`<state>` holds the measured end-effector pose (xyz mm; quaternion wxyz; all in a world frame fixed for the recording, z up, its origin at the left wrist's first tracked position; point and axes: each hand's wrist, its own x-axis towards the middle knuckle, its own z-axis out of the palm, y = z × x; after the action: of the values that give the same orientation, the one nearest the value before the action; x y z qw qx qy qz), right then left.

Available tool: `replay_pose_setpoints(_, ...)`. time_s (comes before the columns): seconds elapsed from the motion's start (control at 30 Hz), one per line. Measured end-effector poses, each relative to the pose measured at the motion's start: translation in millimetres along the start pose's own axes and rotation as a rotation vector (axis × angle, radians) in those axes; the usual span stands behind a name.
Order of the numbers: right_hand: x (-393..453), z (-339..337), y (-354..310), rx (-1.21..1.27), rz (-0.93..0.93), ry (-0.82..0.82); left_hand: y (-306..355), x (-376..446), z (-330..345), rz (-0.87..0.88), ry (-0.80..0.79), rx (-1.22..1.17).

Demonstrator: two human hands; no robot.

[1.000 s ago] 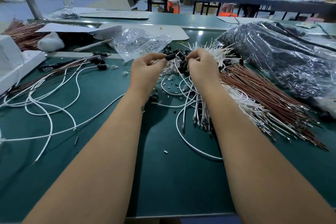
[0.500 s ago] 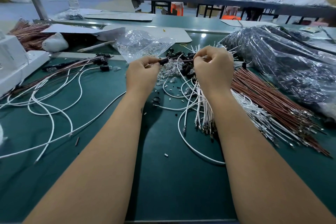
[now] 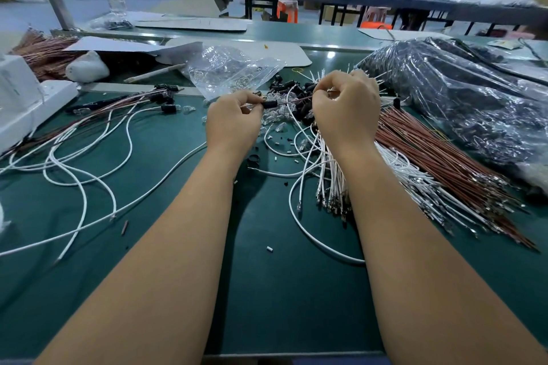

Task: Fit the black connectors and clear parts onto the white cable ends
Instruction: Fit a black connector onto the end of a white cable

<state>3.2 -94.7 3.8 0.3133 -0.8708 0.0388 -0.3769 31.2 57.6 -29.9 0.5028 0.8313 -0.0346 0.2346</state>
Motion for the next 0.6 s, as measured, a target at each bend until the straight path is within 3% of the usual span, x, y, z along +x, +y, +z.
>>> replay_pose_setpoints(0.3,2,0,5,-0.004,0.004,-0.009,1,-3,1,-0.007,-0.036,0.015)
replay_pose_setpoints(0.6,-2,10,4,-0.050,-0.104,-0.151,12,-7,1,0.040,-0.153,-0.059)
